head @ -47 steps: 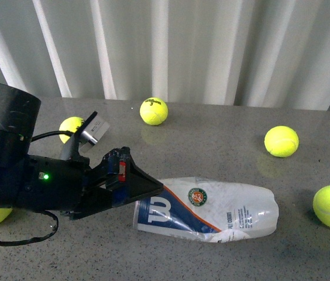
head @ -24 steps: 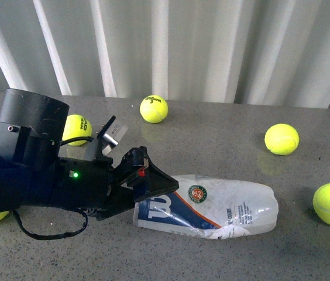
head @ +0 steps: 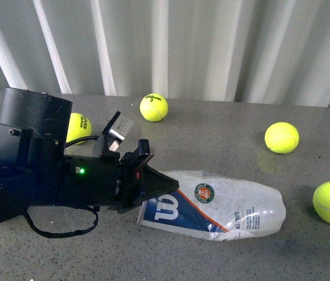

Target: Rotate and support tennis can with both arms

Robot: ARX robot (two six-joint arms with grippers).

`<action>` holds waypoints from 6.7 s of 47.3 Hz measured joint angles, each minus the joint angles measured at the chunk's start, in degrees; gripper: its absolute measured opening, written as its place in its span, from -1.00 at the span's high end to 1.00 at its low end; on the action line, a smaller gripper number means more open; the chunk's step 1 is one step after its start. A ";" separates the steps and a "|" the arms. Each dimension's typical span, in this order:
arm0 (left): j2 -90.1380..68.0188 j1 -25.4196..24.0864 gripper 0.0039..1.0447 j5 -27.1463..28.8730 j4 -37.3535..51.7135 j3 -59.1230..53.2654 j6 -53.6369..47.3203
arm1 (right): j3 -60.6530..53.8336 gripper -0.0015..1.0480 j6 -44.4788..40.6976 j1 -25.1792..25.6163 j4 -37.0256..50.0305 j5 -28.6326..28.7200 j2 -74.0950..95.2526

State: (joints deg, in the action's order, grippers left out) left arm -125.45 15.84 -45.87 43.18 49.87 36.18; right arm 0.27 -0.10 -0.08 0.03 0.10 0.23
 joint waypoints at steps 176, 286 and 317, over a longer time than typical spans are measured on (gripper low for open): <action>84.59 -13.09 0.93 47.43 -8.50 -44.15 -35.91 | 0.00 -0.87 0.00 0.00 0.00 -0.02 -0.02; 125.24 -15.72 -0.88 45.88 -43.15 -48.46 -35.93 | 0.00 -0.87 -0.02 0.00 0.00 0.00 0.00; 125.24 -15.72 -0.88 45.90 -43.15 -48.46 -35.93 | 0.00 -0.87 0.00 0.00 0.00 0.00 -0.02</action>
State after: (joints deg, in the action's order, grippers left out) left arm -0.21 0.12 0.03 0.03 1.41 0.25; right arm 0.27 -0.10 -0.08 0.03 0.10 0.21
